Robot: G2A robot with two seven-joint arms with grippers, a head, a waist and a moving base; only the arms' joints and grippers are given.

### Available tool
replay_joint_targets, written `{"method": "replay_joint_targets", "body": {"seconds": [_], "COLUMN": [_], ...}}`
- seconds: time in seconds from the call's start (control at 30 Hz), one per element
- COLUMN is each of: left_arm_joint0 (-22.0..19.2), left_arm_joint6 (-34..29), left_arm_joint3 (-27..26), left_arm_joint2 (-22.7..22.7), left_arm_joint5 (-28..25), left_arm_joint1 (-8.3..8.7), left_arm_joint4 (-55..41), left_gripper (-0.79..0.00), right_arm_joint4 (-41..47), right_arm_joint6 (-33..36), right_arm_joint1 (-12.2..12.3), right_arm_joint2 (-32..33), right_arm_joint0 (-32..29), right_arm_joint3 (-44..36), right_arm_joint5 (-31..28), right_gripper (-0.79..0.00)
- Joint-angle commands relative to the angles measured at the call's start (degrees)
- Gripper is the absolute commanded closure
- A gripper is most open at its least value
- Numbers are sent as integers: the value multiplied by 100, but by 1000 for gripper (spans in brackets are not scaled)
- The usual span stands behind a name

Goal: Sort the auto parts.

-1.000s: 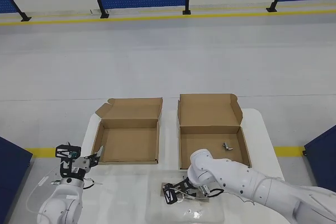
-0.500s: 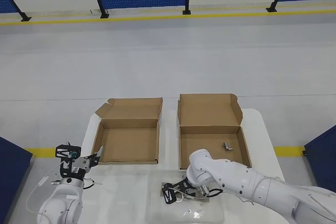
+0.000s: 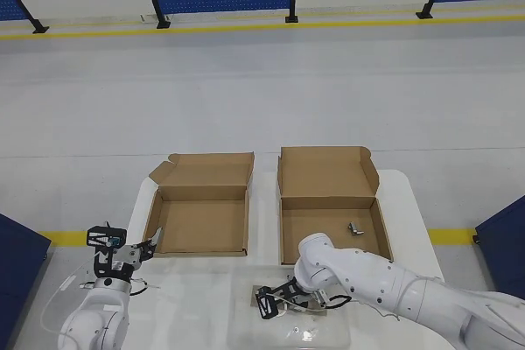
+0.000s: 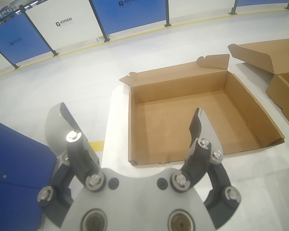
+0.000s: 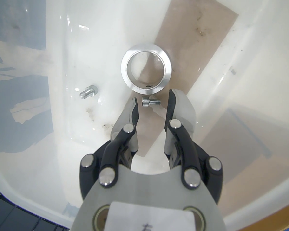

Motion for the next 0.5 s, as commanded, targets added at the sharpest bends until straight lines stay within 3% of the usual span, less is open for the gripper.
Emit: {"method": "replay_joint_targets", "body": {"seconds": [0.0,0.47], "left_arm_joint0": [0,0], "left_arm_joint6": [0,0], "left_arm_joint3": [0,0], "left_arm_joint2": [0,0], "left_arm_joint5": [0,0], "left_arm_joint1": [0,0], "left_arm_joint4": [0,0], "left_gripper": [-785,-785], "right_arm_joint4": [-13,-86], "right_arm_joint6": [-17,-85], "right_arm_joint1": [-6,-63], "right_arm_joint2": [0,0], "right_arm_joint0": [5,-12], "right_arm_joint3": [12,97], "right_arm_joint5": [-17,-85], "right_gripper": [-268,-246]}}
